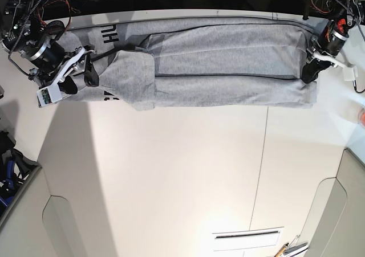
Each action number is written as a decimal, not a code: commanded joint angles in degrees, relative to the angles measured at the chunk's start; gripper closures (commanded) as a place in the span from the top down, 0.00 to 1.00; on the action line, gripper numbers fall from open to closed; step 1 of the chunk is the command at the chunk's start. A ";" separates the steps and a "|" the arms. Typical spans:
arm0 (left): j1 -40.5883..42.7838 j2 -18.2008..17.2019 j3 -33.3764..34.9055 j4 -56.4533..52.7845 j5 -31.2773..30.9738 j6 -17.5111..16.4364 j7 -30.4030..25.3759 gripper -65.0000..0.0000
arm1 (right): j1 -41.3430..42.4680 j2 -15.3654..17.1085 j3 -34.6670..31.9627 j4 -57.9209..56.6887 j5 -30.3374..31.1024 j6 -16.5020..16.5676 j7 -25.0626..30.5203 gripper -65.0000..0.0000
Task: Fold the T-shirt properly
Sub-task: 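Grasp the hem end of the folded shirt with the left gripper, then fold the hem end inward toward the right gripper with the left gripper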
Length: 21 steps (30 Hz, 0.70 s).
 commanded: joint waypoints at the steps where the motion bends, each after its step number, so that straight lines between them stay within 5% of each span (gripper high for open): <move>1: -0.13 -0.66 -0.17 1.86 -3.30 -0.56 0.50 0.00 | 0.31 0.48 0.37 0.90 0.81 0.00 1.55 0.56; 6: -0.13 0.17 -0.17 7.37 -11.50 -0.56 8.44 0.00 | 0.31 0.50 0.37 0.92 -1.64 -0.46 1.70 0.56; 12: 0.07 5.60 0.09 15.93 -19.04 -0.56 17.05 0.00 | 0.31 0.52 0.42 0.92 -5.49 -0.63 1.73 0.56; 21: 1.31 11.23 14.43 23.26 -18.91 -0.56 17.75 0.00 | 0.31 4.68 0.74 0.90 -11.67 -5.46 1.86 0.56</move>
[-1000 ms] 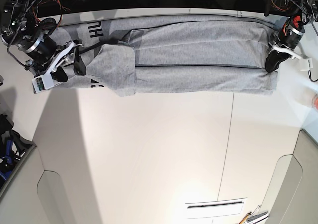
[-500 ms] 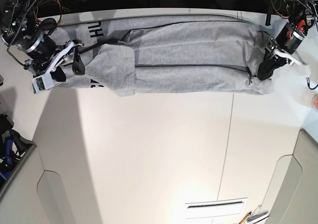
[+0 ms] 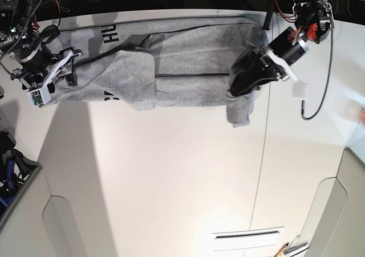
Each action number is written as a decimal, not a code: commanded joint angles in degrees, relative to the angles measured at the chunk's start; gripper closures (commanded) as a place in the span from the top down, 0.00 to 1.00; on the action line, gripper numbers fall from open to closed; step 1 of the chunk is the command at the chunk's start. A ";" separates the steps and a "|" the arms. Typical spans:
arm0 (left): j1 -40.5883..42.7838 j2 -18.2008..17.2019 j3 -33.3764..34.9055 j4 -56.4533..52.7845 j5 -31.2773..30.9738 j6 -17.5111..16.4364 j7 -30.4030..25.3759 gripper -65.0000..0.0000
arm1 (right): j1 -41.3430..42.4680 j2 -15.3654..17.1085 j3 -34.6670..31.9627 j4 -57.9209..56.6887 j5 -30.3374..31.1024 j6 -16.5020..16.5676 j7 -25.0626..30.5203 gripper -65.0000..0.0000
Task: Fold the T-shirt properly
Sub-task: 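Fold the hem end inward toward the right gripper with the left gripper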
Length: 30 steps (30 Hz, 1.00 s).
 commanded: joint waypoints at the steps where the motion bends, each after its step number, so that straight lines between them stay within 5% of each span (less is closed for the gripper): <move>1: -0.42 0.15 1.68 1.11 -0.70 -0.54 -0.92 0.00 | 0.31 1.42 0.52 0.90 0.15 -0.55 1.29 0.56; 13: -3.69 1.51 15.19 1.09 13.94 -0.54 -4.09 0.00 | 0.31 2.54 0.52 0.90 0.39 -1.49 1.33 0.56; 14: -3.69 1.49 15.69 1.09 14.21 -0.54 -4.09 0.03 | 0.31 2.54 0.52 0.90 0.39 -1.46 1.33 0.56; 17: -3.69 1.51 17.05 1.09 13.14 -0.54 -4.11 0.36 | 0.31 2.54 0.52 0.90 0.42 -1.46 1.36 0.56; 19: -3.72 1.49 17.86 1.11 11.23 -0.54 -4.00 0.39 | 0.31 2.54 0.52 0.90 0.42 -1.46 1.36 0.56; 24: -3.67 1.20 16.22 3.78 9.51 -0.54 -1.53 0.39 | 0.31 2.54 0.52 0.90 0.42 -1.46 1.36 0.56; 30: -3.56 -1.14 9.22 5.60 21.20 -0.54 -2.25 0.39 | 0.31 2.54 0.52 0.90 0.42 -1.46 1.36 0.56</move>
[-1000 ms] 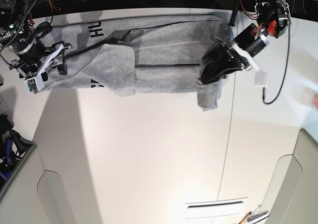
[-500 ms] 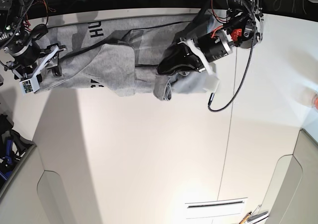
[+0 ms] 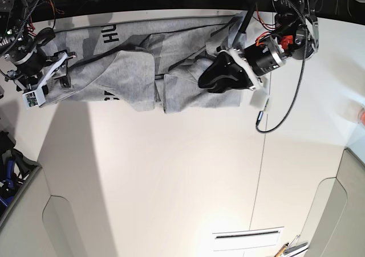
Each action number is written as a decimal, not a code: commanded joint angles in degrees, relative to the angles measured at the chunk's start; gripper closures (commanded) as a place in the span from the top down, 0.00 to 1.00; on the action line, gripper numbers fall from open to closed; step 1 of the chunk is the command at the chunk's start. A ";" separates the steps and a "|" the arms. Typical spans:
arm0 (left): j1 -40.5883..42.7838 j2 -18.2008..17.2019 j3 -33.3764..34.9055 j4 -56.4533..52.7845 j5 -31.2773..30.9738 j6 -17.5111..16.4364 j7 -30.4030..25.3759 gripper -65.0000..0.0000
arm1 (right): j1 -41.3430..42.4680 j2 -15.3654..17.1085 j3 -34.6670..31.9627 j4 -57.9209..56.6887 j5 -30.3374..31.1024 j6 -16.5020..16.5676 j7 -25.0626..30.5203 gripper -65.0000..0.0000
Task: Fold the T-shirt properly
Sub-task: 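Fold the hem end inward toward the right gripper with the left gripper, then press the folded hem end flat with the left gripper, release right gripper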
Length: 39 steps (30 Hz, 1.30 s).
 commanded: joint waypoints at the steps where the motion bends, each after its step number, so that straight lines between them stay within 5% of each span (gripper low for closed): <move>1: -0.26 -0.94 -0.87 0.90 0.72 -0.54 -1.62 0.39 | 0.31 0.81 0.42 0.90 0.33 -0.22 1.18 0.56; 9: -0.15 -4.37 1.11 -2.82 11.08 -0.54 -7.32 0.47 | 0.31 0.81 0.42 0.90 0.33 -0.24 2.45 0.56; 24: -0.33 -4.42 4.52 -4.50 5.64 -0.54 -7.26 0.46 | 0.31 0.79 0.42 0.90 0.33 -0.22 2.45 0.56; 32: -0.31 -4.42 4.52 -4.50 -0.50 -0.54 -2.60 0.00 | 0.31 0.81 0.42 0.90 0.33 -0.24 2.45 0.56; 39: 0.02 -4.39 4.52 -4.48 -12.31 -0.54 5.38 0.00 | 0.31 0.81 0.42 0.90 0.33 -0.22 2.45 0.56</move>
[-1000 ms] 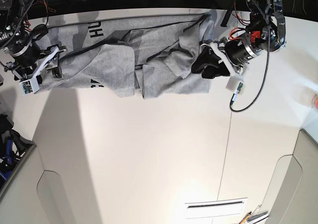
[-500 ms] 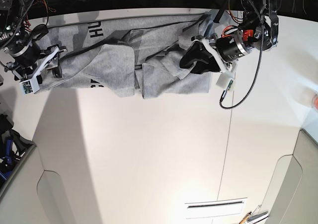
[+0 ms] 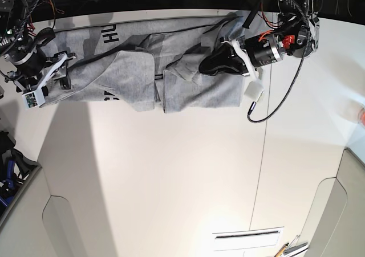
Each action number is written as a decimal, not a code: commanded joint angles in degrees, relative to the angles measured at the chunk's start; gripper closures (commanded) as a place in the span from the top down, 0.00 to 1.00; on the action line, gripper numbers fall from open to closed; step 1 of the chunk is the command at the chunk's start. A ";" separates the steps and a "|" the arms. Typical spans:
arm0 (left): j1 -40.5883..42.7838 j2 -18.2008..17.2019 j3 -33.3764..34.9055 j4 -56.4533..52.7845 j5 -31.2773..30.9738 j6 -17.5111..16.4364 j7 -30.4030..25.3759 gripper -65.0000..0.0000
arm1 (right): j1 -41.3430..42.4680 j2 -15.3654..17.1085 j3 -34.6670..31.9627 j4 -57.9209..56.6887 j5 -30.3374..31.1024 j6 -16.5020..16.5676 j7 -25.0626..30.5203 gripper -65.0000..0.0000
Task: Fold the T-shirt properly
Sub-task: 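Press the folded hem end flat with the left gripper, release right gripper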
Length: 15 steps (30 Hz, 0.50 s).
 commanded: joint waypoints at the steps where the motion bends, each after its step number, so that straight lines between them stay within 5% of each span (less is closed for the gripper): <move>1: -0.26 -0.24 -0.07 0.79 -3.91 -0.54 0.72 0.00 | 0.31 0.81 0.42 0.90 0.31 -0.22 1.31 0.56; 10: 0.70 -0.13 -0.07 0.79 -16.28 -0.54 9.46 0.02 | 0.31 0.81 0.42 0.90 0.33 -0.24 1.33 0.56; 13: 1.40 -0.13 -0.07 0.79 -16.85 -0.54 9.44 0.31 | 0.31 0.81 0.42 0.90 0.33 -0.24 1.33 0.56; 15: 1.44 -0.11 -0.07 0.79 -16.85 -0.54 9.22 0.38 | 0.31 0.81 0.42 0.90 0.33 -0.24 1.33 0.56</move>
